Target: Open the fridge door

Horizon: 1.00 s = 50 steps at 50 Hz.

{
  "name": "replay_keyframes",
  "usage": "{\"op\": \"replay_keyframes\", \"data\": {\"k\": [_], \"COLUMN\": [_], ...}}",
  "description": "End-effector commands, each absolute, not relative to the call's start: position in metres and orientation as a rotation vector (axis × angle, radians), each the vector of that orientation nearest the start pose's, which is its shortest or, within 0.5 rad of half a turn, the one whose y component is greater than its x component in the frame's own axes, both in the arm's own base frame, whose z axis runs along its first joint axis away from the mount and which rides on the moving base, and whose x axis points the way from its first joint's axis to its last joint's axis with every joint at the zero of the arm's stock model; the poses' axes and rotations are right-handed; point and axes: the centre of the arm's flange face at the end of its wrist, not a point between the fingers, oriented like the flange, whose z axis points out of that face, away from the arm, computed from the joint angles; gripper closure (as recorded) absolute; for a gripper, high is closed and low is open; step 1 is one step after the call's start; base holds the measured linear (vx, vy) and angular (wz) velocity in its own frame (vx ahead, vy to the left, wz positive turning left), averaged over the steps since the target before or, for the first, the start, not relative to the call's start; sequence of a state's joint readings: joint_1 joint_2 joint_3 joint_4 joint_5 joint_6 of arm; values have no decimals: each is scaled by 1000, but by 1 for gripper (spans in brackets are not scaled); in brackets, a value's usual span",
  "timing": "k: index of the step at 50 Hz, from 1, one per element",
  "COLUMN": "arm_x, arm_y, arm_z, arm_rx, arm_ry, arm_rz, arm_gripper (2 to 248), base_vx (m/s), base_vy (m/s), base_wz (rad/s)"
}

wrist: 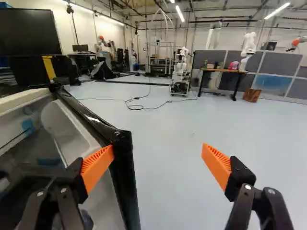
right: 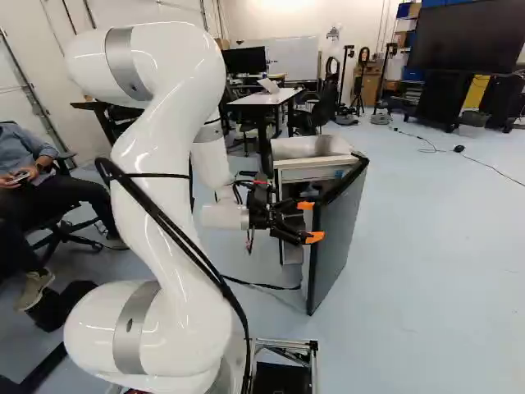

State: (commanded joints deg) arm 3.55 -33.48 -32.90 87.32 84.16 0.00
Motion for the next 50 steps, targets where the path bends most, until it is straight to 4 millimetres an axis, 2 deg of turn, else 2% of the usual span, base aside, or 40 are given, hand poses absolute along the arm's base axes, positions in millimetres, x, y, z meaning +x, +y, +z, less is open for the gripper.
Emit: {"op": "replay_keyframes", "data": {"k": [50], "arm_x": [389], "arm_y": [-175], "arm_z": [253], "arm_rx": [1118], "arm_ry": [-1404], "arm_rz": [1100], "arm_gripper": [3], "base_vx": [0], "base_vy": [0], "base_wz": [0]}}
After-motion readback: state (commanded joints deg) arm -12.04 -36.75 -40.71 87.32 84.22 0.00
